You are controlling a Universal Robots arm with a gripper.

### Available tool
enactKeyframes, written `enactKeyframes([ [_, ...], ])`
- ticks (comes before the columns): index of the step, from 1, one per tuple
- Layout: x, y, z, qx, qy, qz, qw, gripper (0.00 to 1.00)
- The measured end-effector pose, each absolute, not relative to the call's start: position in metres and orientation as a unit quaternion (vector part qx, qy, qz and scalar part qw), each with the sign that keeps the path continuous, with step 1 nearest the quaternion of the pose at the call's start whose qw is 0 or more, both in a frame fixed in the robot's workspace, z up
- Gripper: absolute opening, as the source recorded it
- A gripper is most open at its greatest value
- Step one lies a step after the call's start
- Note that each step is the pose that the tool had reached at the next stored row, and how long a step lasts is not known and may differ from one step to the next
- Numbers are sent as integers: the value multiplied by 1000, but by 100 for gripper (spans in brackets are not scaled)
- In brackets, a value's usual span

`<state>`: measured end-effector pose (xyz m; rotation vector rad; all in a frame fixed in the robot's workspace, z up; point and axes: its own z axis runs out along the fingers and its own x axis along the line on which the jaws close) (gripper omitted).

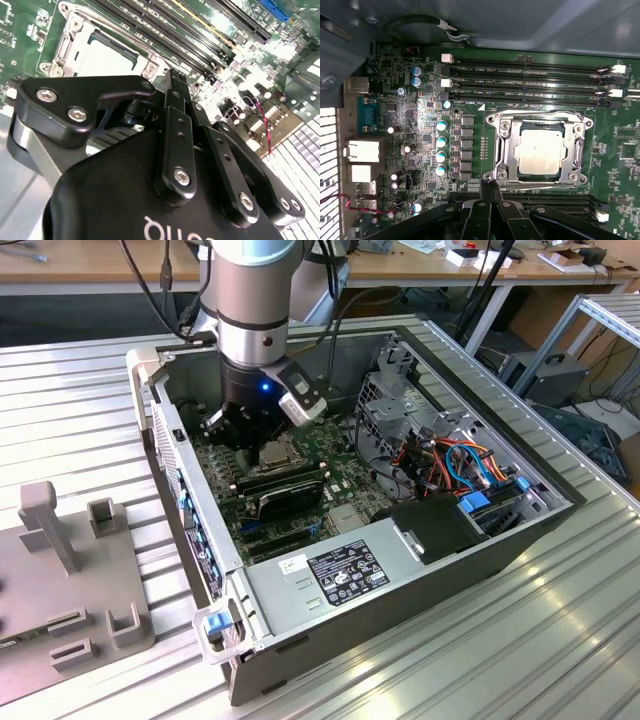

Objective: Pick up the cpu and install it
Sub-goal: 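Install the second cpu locking lever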

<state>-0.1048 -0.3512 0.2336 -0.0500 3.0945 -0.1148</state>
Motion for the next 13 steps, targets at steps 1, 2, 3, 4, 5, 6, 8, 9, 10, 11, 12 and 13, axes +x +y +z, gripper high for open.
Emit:
enactKeyframes([
  [1, -105, -351, 236, -16, 999, -37, 22, 11],
  [2, -105, -351, 238, -16, 999, -37, 22, 11],
  [3, -105, -351, 239, -16, 999, -37, 22, 11],
  [4, -105, -351, 239, -16, 999, -37, 22, 11],
  [5, -104, -351, 239, -16, 999, -37, 22, 11],
  [6, -102, -351, 239, -16, 999, -37, 22, 11],
  [8, -96, -351, 239, -16, 999, -37, 22, 11],
  [9, -93, -351, 239, -16, 999, -37, 22, 11],
  [10, -89, -351, 239, -16, 999, -37, 22, 11],
  [11, -87, -351, 239, -16, 999, -37, 22, 11],
  [12, -83, -351, 239, -16, 999, -37, 22, 11],
  [13, -80, -351, 239, -16, 999, -37, 22, 11],
])
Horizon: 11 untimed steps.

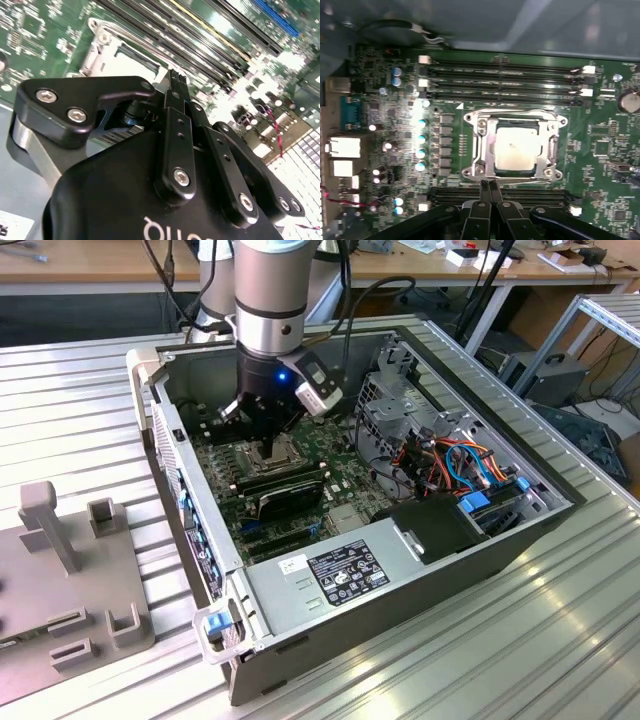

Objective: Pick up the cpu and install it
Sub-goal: 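Install the second cpu locking lever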

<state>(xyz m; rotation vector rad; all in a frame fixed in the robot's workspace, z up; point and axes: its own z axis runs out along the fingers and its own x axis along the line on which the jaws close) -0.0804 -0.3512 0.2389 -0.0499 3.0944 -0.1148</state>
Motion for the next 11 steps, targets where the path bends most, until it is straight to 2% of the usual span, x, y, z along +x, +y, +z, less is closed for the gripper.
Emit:
enactKeyframes([
  [11, -61, -347, 239, -16, 999, -37, 22, 11],
])
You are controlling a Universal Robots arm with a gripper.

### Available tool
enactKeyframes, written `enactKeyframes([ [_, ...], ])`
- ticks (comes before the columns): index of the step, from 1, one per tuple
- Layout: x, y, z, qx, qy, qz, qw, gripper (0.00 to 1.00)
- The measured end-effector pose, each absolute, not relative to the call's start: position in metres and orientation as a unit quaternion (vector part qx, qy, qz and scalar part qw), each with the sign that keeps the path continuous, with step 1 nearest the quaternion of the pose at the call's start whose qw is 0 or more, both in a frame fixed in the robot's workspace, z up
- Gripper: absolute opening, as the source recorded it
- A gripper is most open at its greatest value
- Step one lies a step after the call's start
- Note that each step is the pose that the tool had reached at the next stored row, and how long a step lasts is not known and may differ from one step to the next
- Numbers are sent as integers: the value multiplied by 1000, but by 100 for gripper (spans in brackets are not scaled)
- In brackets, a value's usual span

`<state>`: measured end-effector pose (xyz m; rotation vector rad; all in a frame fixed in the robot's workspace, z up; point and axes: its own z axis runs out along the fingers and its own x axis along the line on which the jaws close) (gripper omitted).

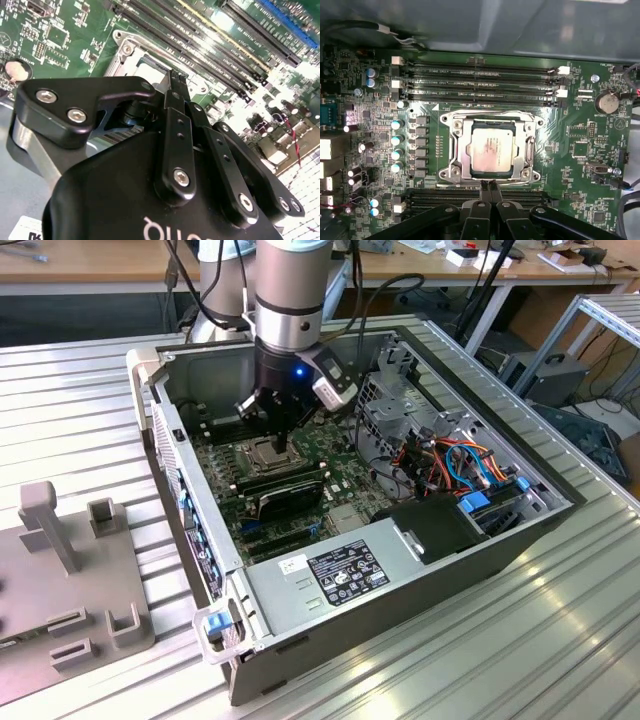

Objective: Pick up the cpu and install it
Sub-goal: 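Install the second cpu locking lever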

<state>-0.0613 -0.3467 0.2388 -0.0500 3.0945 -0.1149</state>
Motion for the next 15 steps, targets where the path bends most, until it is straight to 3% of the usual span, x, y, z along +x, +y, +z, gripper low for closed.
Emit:
enactKeyframes([
  [15, -56, -332, 248, -16, 999, -37, 21, 11],
])
